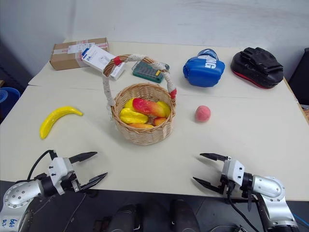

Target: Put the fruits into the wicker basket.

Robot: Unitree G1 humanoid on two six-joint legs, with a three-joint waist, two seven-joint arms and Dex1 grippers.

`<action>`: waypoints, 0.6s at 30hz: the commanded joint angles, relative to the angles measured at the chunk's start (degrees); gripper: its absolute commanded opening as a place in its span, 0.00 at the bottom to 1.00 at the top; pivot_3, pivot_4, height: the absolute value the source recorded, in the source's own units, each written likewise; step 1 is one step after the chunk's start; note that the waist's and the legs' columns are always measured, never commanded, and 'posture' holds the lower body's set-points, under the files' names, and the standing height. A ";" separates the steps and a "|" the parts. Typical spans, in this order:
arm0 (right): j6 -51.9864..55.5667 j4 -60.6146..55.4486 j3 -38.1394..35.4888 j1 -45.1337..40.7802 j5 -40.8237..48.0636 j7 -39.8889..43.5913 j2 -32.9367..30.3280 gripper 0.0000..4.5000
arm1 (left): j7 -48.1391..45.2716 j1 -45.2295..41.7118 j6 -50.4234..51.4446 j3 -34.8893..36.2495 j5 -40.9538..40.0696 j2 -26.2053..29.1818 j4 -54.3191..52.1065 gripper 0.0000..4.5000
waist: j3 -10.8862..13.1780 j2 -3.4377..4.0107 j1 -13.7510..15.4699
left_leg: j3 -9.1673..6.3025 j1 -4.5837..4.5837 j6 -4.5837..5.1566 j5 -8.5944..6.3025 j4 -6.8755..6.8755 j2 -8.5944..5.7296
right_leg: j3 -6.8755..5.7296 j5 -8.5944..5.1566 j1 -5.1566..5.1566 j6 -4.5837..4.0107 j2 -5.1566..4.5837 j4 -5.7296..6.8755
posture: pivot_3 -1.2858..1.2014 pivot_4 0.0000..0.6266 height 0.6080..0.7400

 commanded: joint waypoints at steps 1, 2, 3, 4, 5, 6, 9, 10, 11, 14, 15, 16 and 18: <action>0.07 -1.99 -1.08 0.55 1.35 0.14 -0.22 1.00 | -0.77 -0.03 -1.16 1.71 -0.41 1.05 -0.78 1.00 | 0.00 0.00 -0.01 | 0.00 0.00 0.00 0.00 -0.01 0.00 | 0.00 0.00 0.00 0.00 0.00 0.00 | 0.52 0.24 1.00; 0.38 -2.13 -0.96 0.55 1.45 0.21 -0.03 1.00 | -0.87 0.04 -1.15 1.66 -0.12 1.26 -0.70 1.00 | 0.00 0.00 -0.02 | 0.00 0.00 0.00 0.00 -0.02 0.00 | 0.00 0.00 0.00 -0.01 0.01 0.00 | 0.52 0.24 1.00; 0.37 -2.11 -0.80 0.23 1.31 0.06 0.27 1.00 | -0.77 -0.22 0.10 1.77 -0.81 1.31 -0.61 1.00 | 0.00 0.00 -0.03 | -0.01 0.00 0.00 0.00 -0.02 0.01 | -0.01 0.00 0.00 -0.01 0.01 0.00 | 0.52 0.24 1.00; 0.22 -2.01 -0.69 -0.12 1.12 -0.15 0.56 1.00 | -0.76 -0.51 0.49 1.95 -1.42 1.22 -0.57 1.00 | 0.00 0.00 -0.03 | 0.00 0.00 0.00 0.00 -0.02 0.01 | 0.00 0.00 -0.01 -0.01 0.01 0.00 | 0.52 0.24 1.00; -0.02 -1.93 -0.66 -0.37 0.90 -0.43 0.82 1.00 | -1.18 -0.70 0.68 2.35 -2.63 1.03 -0.71 1.00 | 0.00 0.00 -0.03 | 0.00 0.00 0.00 0.00 -0.02 0.01 | -0.01 0.00 -0.01 -0.01 0.01 0.00 | 0.52 0.24 1.00; -0.15 -1.88 -0.65 -0.52 0.76 -0.60 0.99 1.00 | -1.54 -0.83 0.78 2.65 -3.42 0.88 -0.84 1.00 | 0.00 0.00 -0.03 | 0.00 0.00 0.00 0.00 -0.01 0.01 | -0.01 0.00 -0.01 -0.01 0.01 0.01 | 0.52 0.24 1.00; -2.44 -2.47 -0.79 -1.23 -0.38 -1.66 1.77 1.00 | -3.68 0.12 7.34 3.96 -8.36 2.68 -2.38 1.00 | 0.00 0.00 -0.07 | -0.01 0.00 0.00 0.00 0.02 0.01 | -0.01 0.00 0.00 -0.01 0.01 0.04 | 0.52 0.24 1.00; -3.50 -3.00 -0.11 -1.20 -0.67 -0.32 1.29 1.00 | -3.70 0.38 8.84 4.51 -9.47 2.94 -2.77 1.00 | 0.00 0.00 -0.09 | -0.01 0.00 0.00 0.00 0.03 0.01 | -0.01 0.00 -0.01 -0.01 0.01 0.06 | 0.52 0.24 1.00; -3.67 -4.17 -0.16 -0.72 0.80 0.33 1.69 1.00 | -3.06 0.93 10.21 5.40 -10.60 2.81 -3.53 1.00 | 0.00 0.00 -0.12 | 0.00 0.00 0.00 0.00 0.02 0.00 | 0.00 0.00 -0.02 -0.01 0.01 0.07 | 0.52 0.24 1.00; -1.67 -7.70 -1.58 0.11 6.28 -0.96 4.32 1.00 | -0.69 2.21 12.25 8.11 -12.33 1.40 -5.12 1.00 | 0.00 0.00 -0.12 | -0.02 0.01 0.00 0.00 0.00 0.02 | -0.02 -0.01 -0.01 -0.01 0.02 0.07 | 0.52 0.24 1.00; 0.38 -10.10 -1.08 -0.15 8.71 0.12 4.00 1.00 | 1.33 2.71 12.90 9.89 -12.71 0.38 -5.25 1.00 | 0.00 0.00 -0.12 | -0.02 0.01 0.00 0.00 0.01 0.03 | -0.01 -0.01 -0.01 -0.01 0.02 0.09 | 0.52 0.24 1.00; 2.20 -12.55 -0.64 -1.11 9.62 -0.60 4.06 1.00 | 5.40 3.15 13.68 13.18 -14.06 -1.91 -5.05 1.00 | 0.01 0.02 -0.22 | -0.02 0.01 0.00 0.00 0.03 0.03 | -0.01 -0.01 0.00 -0.01 0.02 0.12 | 0.52 0.24 1.00; 6.15 -17.15 -0.22 -3.20 11.23 -3.94 5.00 1.00 | 11.80 5.08 14.12 19.39 -16.10 -6.41 -4.41 1.00 | 0.01 0.00 -0.51 | 0.05 0.08 0.01 0.00 0.02 0.01 | 0.13 0.01 0.00 0.02 -0.02 0.17 | 0.52 0.24 1.00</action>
